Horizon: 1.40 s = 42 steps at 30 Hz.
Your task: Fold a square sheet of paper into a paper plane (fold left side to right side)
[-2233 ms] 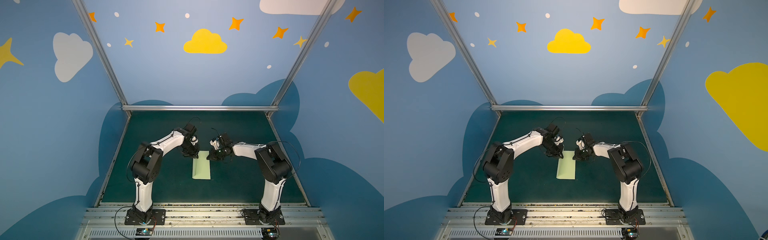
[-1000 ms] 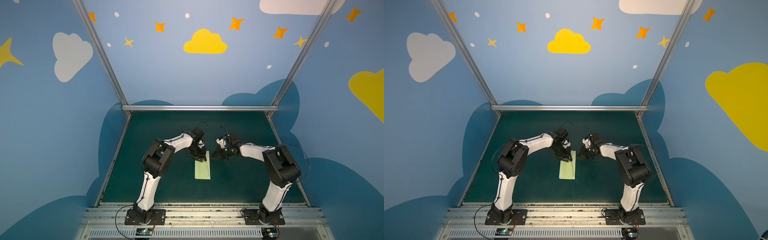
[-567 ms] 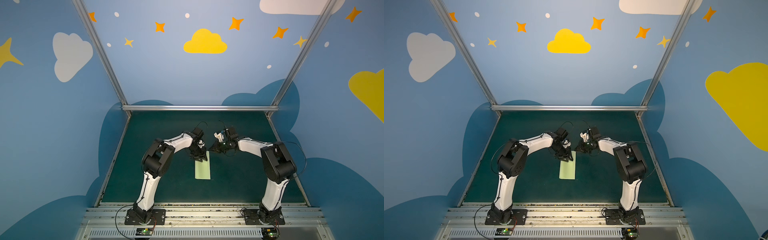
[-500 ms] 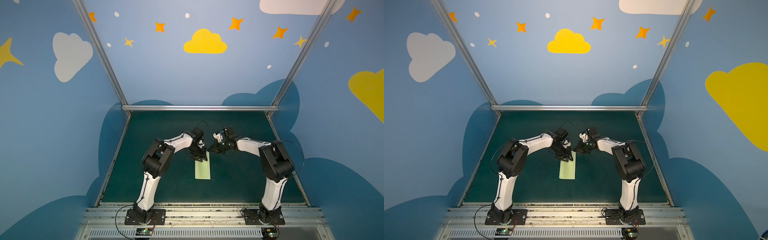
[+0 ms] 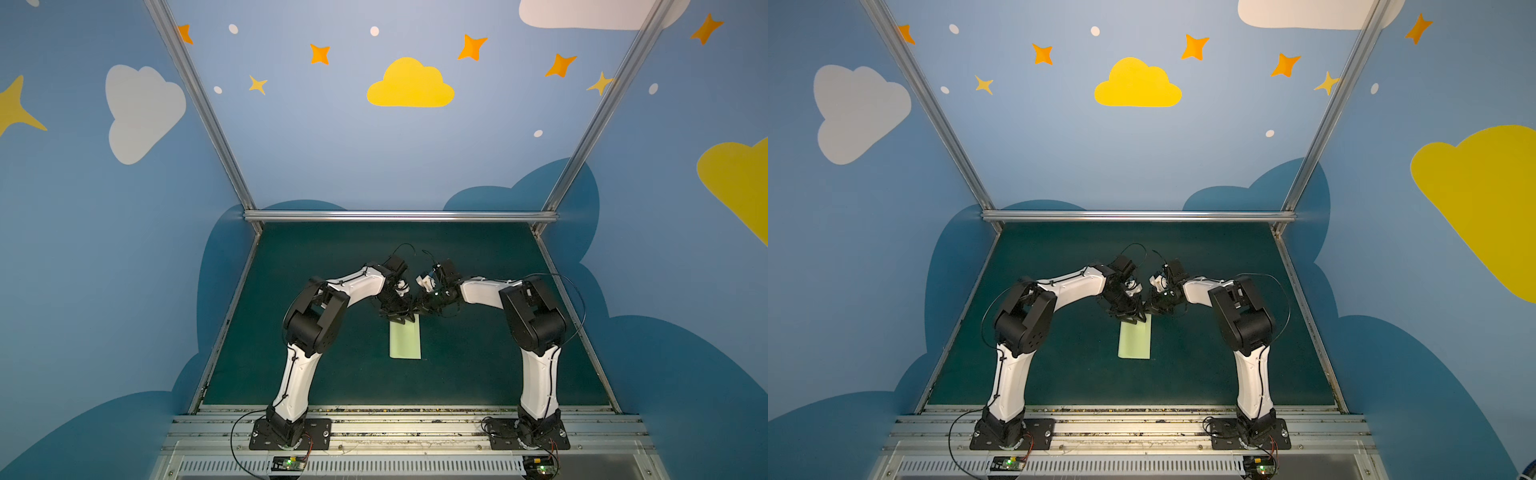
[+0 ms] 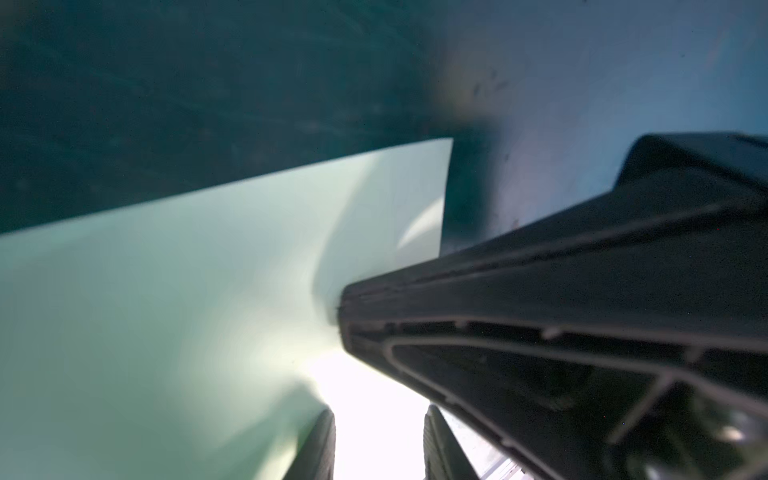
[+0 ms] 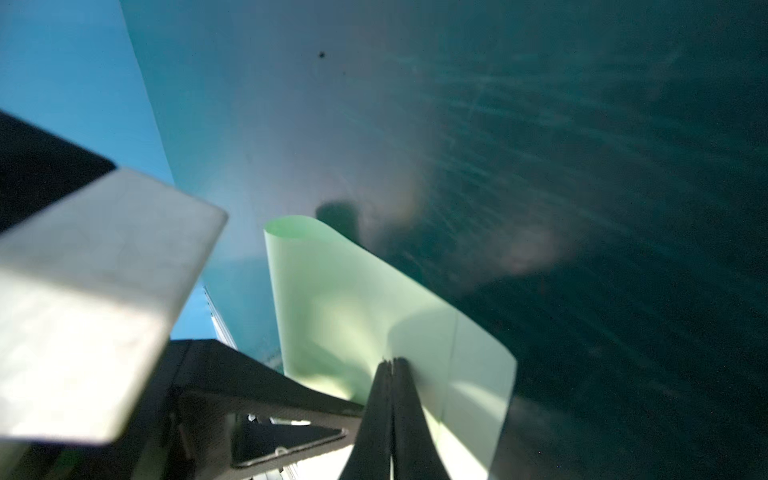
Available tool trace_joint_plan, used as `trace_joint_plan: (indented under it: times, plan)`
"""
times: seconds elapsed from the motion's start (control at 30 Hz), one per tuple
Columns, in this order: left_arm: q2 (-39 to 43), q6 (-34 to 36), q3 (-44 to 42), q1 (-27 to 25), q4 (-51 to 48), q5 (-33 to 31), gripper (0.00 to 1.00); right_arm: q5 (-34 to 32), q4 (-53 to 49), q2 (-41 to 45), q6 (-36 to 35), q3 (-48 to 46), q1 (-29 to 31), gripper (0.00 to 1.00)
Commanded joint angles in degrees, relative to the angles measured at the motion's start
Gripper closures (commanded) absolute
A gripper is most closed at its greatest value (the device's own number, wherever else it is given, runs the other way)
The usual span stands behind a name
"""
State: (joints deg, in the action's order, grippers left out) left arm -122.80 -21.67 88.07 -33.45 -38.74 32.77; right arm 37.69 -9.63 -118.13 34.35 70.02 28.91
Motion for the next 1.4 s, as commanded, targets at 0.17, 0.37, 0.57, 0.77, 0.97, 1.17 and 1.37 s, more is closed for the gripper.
trace_joint_plan:
  times: [0.17, 0.37, 0.57, 0.77, 0.97, 1.17, 1.37]
  plan:
    - [10.3, -1.5, -5.5, 1.4, 3.3, 5.9, 0.46, -1.4, 0.2, -0.8, -0.6, -3.8, -0.9, 1.00]
    - [18.2, -2.9, -14.5, 6.1, 6.5, 5.6, 0.39, -1.4, 0.2, -0.8, -1.6, -4.8, -1.5, 1.00]
    - [16.8, -2.7, -17.7, 9.3, 8.1, 6.0, 0.39, -1.5, 0.3, -0.8, -2.1, -5.4, -1.7, 1.00]
    - [12.5, -2.9, -17.2, 9.3, 10.2, 7.4, 0.41, -1.2, 0.9, -0.8, -1.7, -5.7, -1.8, 1.00]
    - [11.3, -4.2, -18.2, 9.0, 13.0, 8.9, 0.48, -0.7, 1.2, -0.7, -1.4, -5.6, -1.8, 1.00]
    - [10.1, -5.0, -19.3, 7.9, 14.1, 8.1, 0.60, 0.9, 0.6, 0.7, -0.8, -4.1, -1.8, 1.00]
    - [10.1, -5.5, -19.6, 6.5, 13.8, 4.6, 0.60, 1.7, -1.1, 5.9, -0.7, -3.4, -2.5, 1.00]
